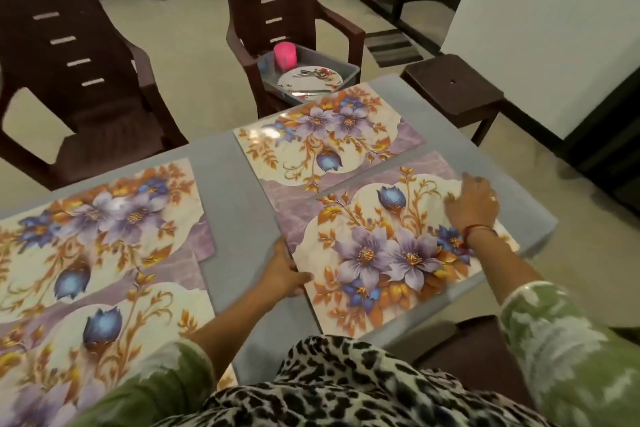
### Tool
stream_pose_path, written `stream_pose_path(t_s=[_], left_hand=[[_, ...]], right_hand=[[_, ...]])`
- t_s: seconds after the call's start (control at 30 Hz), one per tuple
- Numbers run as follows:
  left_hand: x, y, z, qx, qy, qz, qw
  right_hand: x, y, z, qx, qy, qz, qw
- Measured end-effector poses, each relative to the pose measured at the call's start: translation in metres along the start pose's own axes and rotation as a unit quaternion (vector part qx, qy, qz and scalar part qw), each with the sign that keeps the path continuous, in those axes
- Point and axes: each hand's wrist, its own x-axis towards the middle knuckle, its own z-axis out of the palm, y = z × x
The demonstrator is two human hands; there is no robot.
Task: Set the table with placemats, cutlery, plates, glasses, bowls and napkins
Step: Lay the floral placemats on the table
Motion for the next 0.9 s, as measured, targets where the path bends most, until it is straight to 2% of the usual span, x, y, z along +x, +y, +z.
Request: stream_pose_path(t_s=[0.1,0.2,0.3,0.5,0.6,0.73,0.83,0.9], left_hand=[[0.002,0.003,0.002,0.03,0.015,-0.011,0.999],[0.008,0.006,-0.009,0.119,0.036,-0.024,0.992],[0.011,0.006,-0.026,0.169,0.069,-0.016,0.983],[0.003,-0.004,-0.061,0.104,0.116,0.021,0.988],[-0.006,-0.009,-0.079,0.082,0.165,0.034,0.982],[-0.028,-0.016,-0.103,0.074,0.263,0.051,0.961],[-0.045,-0.03,-0.119,0.073,0.323,0.065,0.941],[-0.056,-0.041,-0.127,0.072,0.344,0.059,0.934]], right_hand=[[-0.046,-0.033,0.045,0.008,-0.111,-0.09,0.99],[-0.072,-0.049,0.075,0.003,-0.2,-0.13,0.971],[-0.061,-0.04,0.081,-0.004,-0.202,-0.141,0.969],[-0.053,-0.029,0.073,0.001,-0.182,-0.136,0.974],[-0.057,-0.042,0.068,0.02,-0.168,-0.145,0.975],[-0.049,-0.112,0.062,0.016,-0.103,-0.271,0.957],[-0.041,-0.178,0.067,0.022,-0.16,-0.316,0.935],[-0.031,-0.206,0.078,-0.022,-0.185,-0.325,0.927]])
